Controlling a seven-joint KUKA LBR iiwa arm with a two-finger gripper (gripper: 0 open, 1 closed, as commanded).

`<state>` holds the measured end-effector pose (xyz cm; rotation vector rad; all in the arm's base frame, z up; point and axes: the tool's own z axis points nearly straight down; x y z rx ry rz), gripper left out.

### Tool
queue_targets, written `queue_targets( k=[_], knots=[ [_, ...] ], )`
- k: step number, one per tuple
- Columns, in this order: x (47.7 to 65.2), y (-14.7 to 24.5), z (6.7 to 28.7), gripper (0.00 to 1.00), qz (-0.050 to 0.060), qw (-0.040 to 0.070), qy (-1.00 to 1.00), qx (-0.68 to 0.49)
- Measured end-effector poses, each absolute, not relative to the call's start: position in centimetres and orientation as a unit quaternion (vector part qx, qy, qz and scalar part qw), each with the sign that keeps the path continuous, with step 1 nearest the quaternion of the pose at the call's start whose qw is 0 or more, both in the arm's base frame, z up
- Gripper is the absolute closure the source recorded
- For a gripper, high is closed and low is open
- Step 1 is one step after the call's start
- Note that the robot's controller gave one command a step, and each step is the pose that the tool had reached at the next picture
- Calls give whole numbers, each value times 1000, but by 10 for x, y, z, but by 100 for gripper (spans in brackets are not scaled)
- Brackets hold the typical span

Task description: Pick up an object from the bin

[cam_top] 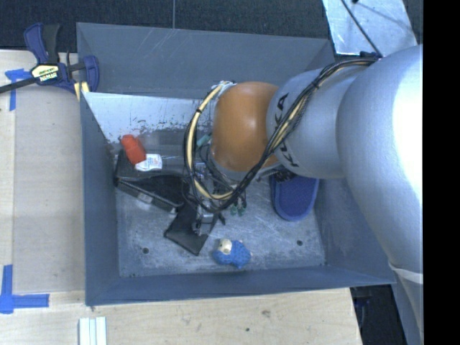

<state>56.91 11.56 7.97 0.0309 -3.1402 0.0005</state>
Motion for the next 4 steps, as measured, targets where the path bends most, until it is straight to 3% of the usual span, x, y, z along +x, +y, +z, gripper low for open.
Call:
queue_targets(
  k=[1,2,3,4],
  knots=[
    [568,110,72,0,2,-3,-967,253],
    [568,113,73,100,0,-4,-968,253],
    [564,124,185,100,0,-6,-967,256],
    [526,101,279,100,1,-5,-935,354]
  ],
)
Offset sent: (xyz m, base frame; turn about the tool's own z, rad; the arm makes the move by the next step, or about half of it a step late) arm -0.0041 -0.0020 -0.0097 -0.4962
